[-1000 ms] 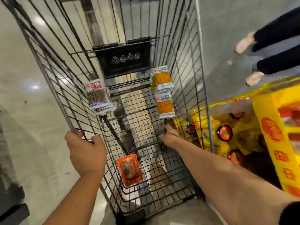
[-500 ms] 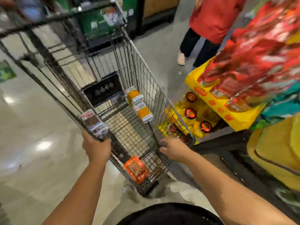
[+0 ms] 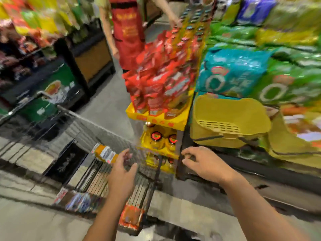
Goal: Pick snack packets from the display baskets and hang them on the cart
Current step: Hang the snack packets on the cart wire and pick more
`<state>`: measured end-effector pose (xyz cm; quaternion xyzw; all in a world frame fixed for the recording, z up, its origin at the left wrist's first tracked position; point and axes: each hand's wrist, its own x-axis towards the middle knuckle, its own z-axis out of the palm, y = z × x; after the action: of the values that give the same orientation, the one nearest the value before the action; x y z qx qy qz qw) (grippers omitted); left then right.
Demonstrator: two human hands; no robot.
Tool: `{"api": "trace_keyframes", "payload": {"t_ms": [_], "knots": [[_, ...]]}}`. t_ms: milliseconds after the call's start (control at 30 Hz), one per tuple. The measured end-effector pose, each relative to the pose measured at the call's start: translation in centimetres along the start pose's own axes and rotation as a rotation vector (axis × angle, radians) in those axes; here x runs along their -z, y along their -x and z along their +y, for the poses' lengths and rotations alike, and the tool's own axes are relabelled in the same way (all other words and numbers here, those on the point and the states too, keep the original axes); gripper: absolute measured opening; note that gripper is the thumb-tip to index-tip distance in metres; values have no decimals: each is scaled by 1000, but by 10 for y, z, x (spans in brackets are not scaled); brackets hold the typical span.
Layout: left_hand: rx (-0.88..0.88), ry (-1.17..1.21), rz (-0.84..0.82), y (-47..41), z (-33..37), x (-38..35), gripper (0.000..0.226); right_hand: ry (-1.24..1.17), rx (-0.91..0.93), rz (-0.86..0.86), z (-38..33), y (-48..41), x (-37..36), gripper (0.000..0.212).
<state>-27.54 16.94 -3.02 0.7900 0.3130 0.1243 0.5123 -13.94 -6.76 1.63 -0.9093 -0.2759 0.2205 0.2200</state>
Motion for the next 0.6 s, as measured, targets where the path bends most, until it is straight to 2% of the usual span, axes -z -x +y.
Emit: {"api": "trace_keyframes", "payload": {"t_ms": [233,433,600], "knots": [[-373,-186,-241,29,117,-124,31,-122,-149,216,119,96,79,38],[-460,-299,-311,93,170,-259,32,-101,-286,272,240,193,138,41],[-531,-340,-372,131,208,-339,35,-141,-388,332,321,251,175,42]]}}
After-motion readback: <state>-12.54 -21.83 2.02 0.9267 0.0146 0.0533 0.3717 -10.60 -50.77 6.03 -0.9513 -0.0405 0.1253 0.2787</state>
